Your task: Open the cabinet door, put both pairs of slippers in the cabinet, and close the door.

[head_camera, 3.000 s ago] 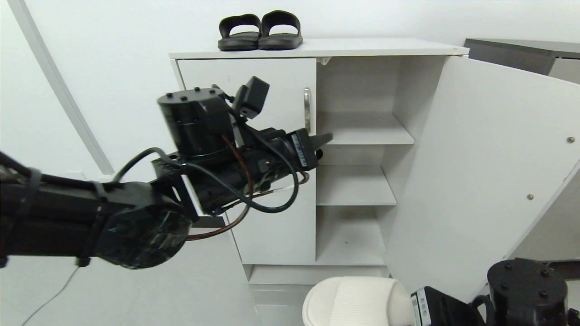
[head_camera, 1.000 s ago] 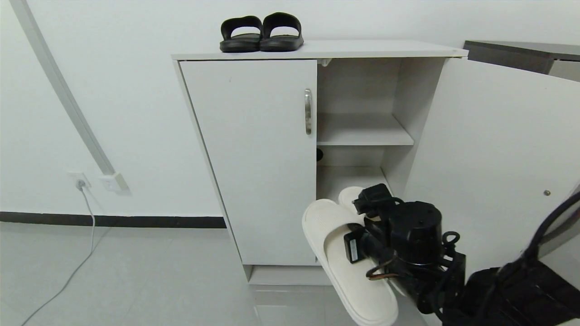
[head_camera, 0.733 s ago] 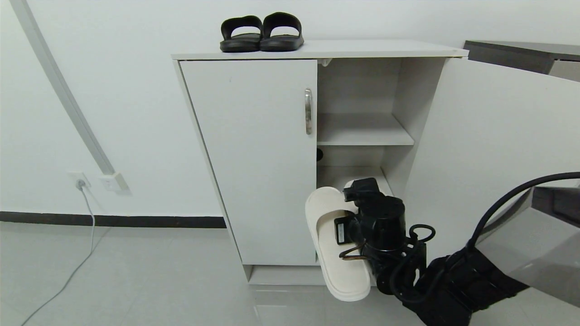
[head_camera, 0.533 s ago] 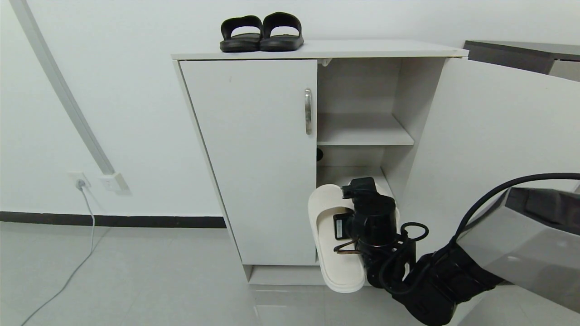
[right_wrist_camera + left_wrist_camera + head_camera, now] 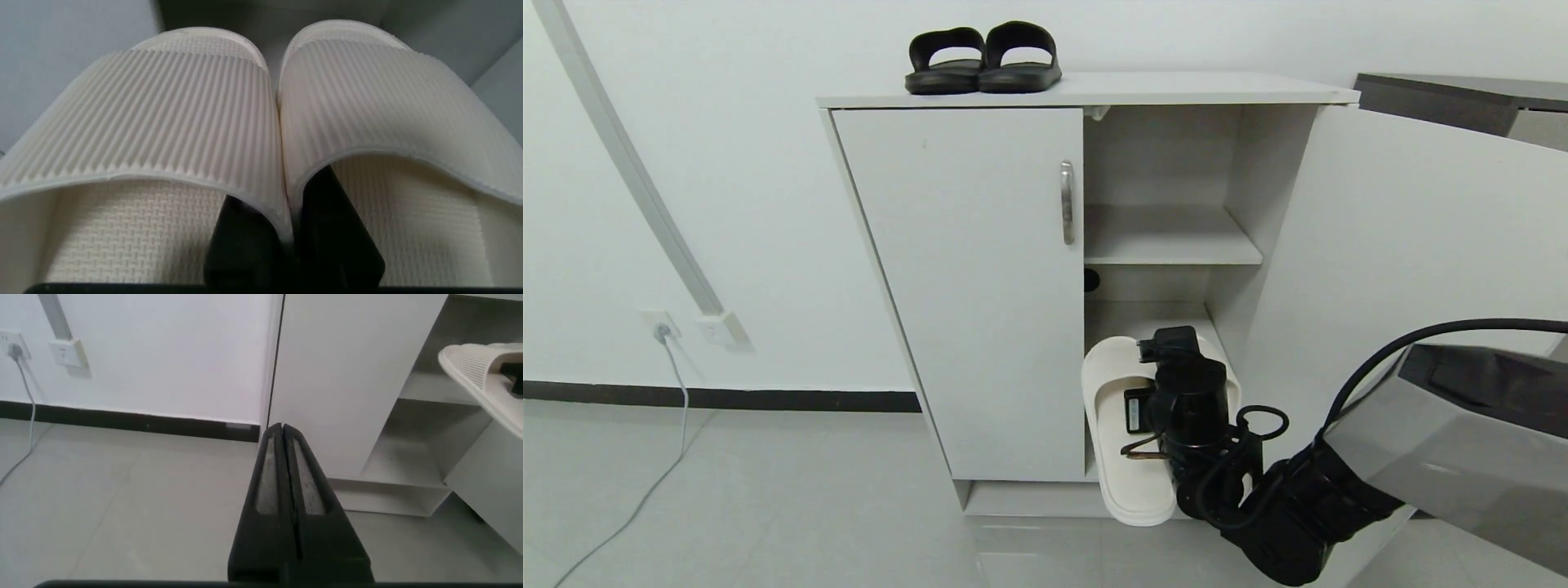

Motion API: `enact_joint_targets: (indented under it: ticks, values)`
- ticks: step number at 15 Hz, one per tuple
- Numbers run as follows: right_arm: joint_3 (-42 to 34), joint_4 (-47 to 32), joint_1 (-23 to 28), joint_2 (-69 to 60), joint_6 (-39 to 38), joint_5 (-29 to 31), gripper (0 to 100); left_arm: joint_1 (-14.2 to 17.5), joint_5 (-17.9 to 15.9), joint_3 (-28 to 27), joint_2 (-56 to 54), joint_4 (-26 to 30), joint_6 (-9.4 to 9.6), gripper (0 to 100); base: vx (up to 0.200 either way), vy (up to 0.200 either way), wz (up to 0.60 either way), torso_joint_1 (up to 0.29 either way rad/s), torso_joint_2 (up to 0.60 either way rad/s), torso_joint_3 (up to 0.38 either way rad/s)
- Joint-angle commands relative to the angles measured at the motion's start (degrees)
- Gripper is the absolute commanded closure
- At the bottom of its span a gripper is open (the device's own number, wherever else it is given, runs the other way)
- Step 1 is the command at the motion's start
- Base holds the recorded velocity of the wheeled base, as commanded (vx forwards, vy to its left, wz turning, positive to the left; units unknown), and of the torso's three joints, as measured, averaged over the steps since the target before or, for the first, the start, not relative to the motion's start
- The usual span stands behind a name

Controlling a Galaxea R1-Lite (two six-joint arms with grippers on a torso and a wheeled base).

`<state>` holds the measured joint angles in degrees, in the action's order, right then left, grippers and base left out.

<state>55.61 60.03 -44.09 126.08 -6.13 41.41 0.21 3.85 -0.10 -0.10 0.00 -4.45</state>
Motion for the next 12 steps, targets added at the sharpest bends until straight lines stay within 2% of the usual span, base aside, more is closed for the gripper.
enact_joint_targets:
  ticks: [1,3,12]
  values:
    - [-0.2,0.0,0.0,0.2,-0.1,0.0,100,0.0,0.0,0.0,0.2,0.0,-0.03,100,0.000,-0.200,0.00,0.002,0.00,0.002]
    - [-0.3,0.0,-0.3,0.3,0.0,0.0,100,0.0,0.1,0.0,0.2,-0.1,-0.21,100,0.000,-0.200,0.00,0.000,0.00,0.005]
    - [-0.1,0.1,1.1,2.3,-0.9,-0.4,100,0.0,0.2,0.0,0.2,-0.1,-0.30,100,0.000,0.000,0.00,0.000,0.00,0.000]
